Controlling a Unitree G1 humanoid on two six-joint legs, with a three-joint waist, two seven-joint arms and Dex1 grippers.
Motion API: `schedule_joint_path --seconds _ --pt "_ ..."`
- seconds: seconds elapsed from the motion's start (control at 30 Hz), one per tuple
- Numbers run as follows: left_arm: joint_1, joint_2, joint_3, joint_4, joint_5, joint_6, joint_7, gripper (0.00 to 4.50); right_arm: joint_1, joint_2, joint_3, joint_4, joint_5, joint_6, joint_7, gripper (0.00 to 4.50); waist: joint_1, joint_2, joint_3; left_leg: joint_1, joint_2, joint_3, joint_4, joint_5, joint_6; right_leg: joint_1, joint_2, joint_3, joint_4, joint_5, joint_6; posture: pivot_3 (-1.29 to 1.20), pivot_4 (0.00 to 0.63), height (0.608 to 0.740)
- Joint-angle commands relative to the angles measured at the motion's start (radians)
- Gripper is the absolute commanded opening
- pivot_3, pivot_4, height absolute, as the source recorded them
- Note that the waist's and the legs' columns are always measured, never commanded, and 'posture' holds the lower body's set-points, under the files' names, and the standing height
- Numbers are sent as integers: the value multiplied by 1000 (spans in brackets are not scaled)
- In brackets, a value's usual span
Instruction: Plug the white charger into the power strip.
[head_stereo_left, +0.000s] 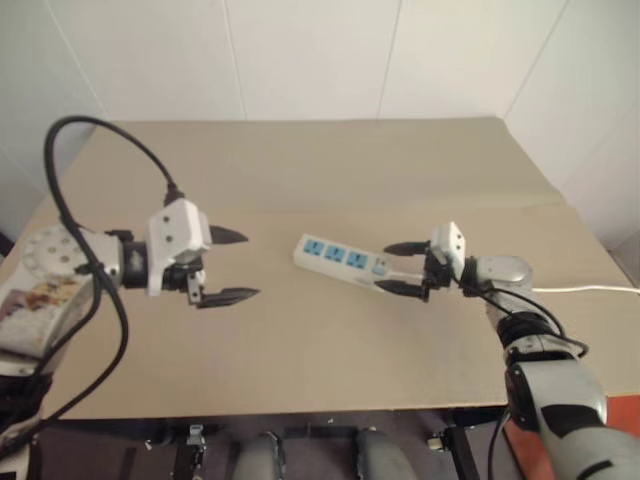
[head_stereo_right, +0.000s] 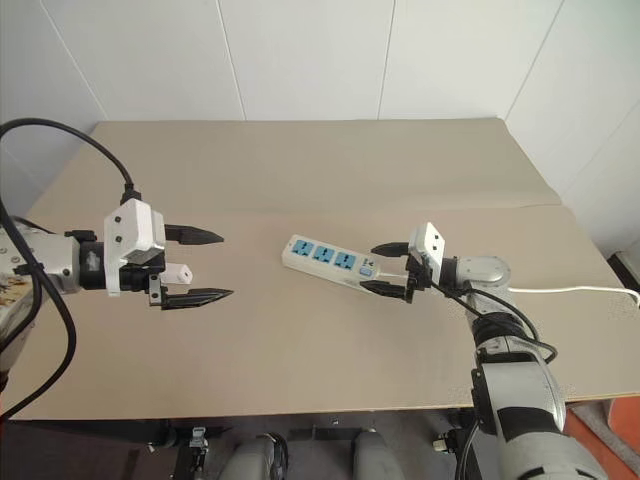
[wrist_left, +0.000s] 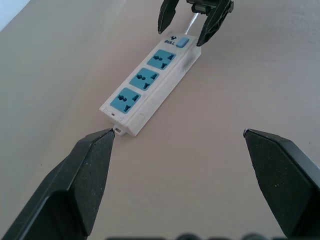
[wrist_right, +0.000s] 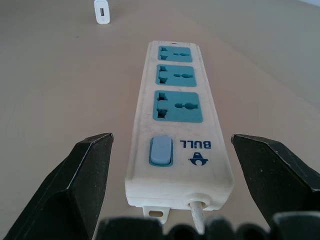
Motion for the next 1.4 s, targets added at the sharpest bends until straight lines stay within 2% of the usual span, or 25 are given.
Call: schedule_joint_path --seconds 0.03,0.6,0.77,0.87,0.97,1.1,1.17,1.27,1.33,1.4 --pt "-3 26 23 -25 -2 6 -2 4500 -39 16 -16 64 -24 -54 -44 4456 -2 0 0 0 0 0 0 0 0 0 0 0 0 0 0 0 150 740" --pt "17 43 57 -67 -22 39 4 4500 -50 66 -31 155 -90 -58 -115 4456 -3 0 0 0 0 0 0 0 0 0 0 0 0 0 0 0 150 740" --pt "11 37 47 -63 -16 36 8 4500 -46 63 -29 158 -107 -77 -118 3415 -5 0 0 0 0 0 0 0 0 0 0 0 0 0 0 0 150 740" --pt "-2 28 43 -58 -21 34 10 4500 -41 63 -30 153 -110 -95 -113 3417 -7 0 0 0 0 0 0 0 0 0 0 0 0 0 0 0 150 740" --pt "-28 18 49 -41 -35 29 3 4500 -30 67 -40 136 -91 -104 -50 3417 -10 0 0 0 0 0 0 0 0 0 0 0 0 0 0 0 150 740" --pt "-86 36 49 9 -29 5 -24 4500 3 83 -48 66 -35 -102 139 3417 -12 0 0 0 0 -1 0 0 0 0 0 0 0 0 0 0 150 740" --pt "-121 68 24 64 10 -40 -64 4500 29 96 -28 6 -11 -90 220 3417 -18 0 0 0 0 -1 0 0 0 0 0 0 0 0 0 0 150 740" --pt "-206 147 -77 176 110 -107 -172 4500 71 110 60 -103 9 -62 243 3417 -26 0 0 0 0 -1 0 0 0 0 0 0 1 0 0 0 150 740" --pt "-317 181 -202 251 220 -97 -236 4500 85 114 111 -150 -6 -40 243 3417 -25 0 0 1 0 0 0 0 -1 0 1 0 2 0 0 0 150 740" --pt "-468 168 -346 363 355 -102 -323 4500 107 102 188 -206 0 -28 243 3417 -22 0 0 1 0 -1 0 1 -1 0 2 0 2 0 0 0 150 740"
